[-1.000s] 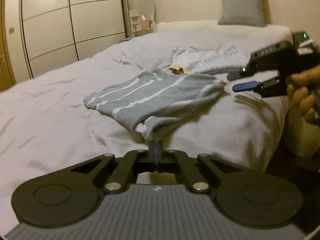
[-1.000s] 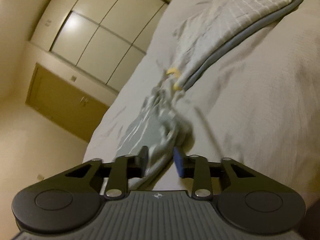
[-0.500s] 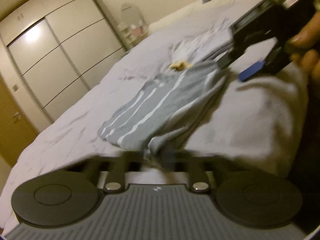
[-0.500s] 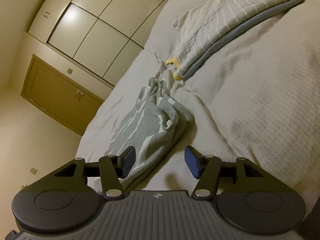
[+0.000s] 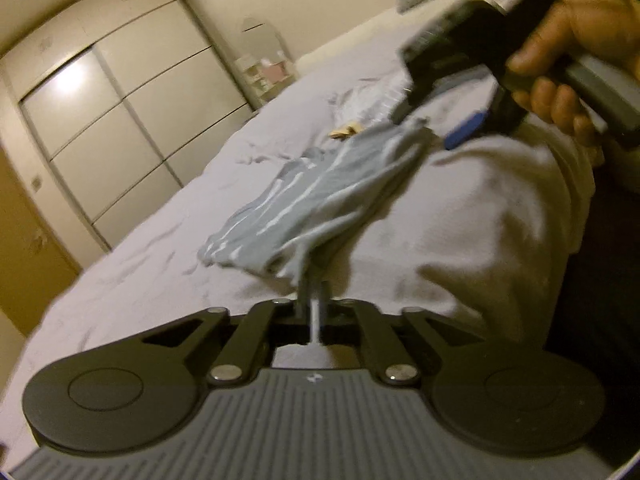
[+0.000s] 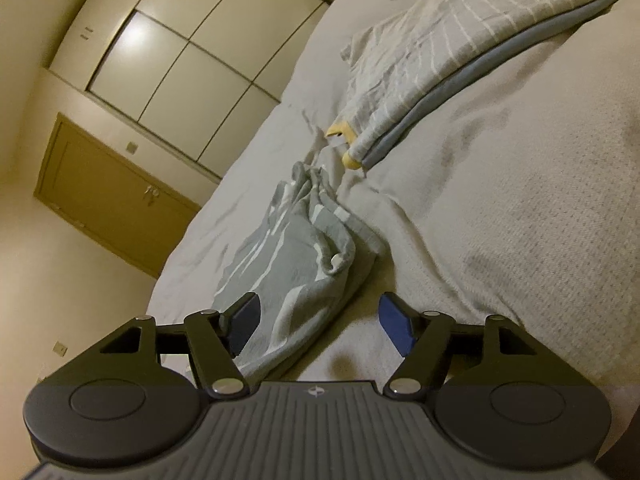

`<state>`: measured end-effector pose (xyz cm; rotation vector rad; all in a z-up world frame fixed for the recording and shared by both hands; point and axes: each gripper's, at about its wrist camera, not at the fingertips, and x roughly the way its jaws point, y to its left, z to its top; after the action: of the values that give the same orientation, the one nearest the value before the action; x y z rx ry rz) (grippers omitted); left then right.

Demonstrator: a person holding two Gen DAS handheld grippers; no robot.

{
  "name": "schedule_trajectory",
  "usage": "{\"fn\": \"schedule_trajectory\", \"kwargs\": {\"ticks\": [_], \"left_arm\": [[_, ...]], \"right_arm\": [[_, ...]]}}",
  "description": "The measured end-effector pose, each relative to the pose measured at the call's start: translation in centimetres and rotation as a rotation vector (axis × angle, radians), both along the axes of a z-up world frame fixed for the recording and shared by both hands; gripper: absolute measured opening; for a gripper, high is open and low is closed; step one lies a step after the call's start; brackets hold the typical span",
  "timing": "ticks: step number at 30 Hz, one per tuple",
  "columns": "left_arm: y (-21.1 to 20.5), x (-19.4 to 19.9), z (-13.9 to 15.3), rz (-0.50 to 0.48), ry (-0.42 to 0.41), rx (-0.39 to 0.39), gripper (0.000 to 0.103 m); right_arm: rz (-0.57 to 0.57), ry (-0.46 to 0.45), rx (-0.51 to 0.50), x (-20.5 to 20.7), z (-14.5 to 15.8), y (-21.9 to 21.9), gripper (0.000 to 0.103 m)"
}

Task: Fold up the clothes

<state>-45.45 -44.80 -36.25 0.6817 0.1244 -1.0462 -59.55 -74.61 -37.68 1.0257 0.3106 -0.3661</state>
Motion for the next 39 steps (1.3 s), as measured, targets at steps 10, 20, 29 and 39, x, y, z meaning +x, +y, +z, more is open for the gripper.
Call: {"fn": "schedule_trajectory", "kwargs": {"ticks": [10,20,29,39], "left_arm": [[-0.4,11.3,1.4,0.143,0.900,-0.314,0.032],[-1.5,9.8,2.2,0.101,0.930,-0.323,0.003],[-4.0,-0.7,5.3,-0.178,0.913,-0.242,0.002],[-0.9,-0.4,5.3,-0.164,0.472,-0.065,0.033]], "right_arm": [[-0.072,0.010,-0.021,2.3,-0.8,-0.3,0.069],[0.037,0.043,-0.108,2.2,1.9,-2.4,0.008],[-0.001,0.221,-0.195,-1.7,6.3,-6.6,0.008],[-0.116,0.390,-0.548,-5.7,7.0,-3.0,0.027]]}}
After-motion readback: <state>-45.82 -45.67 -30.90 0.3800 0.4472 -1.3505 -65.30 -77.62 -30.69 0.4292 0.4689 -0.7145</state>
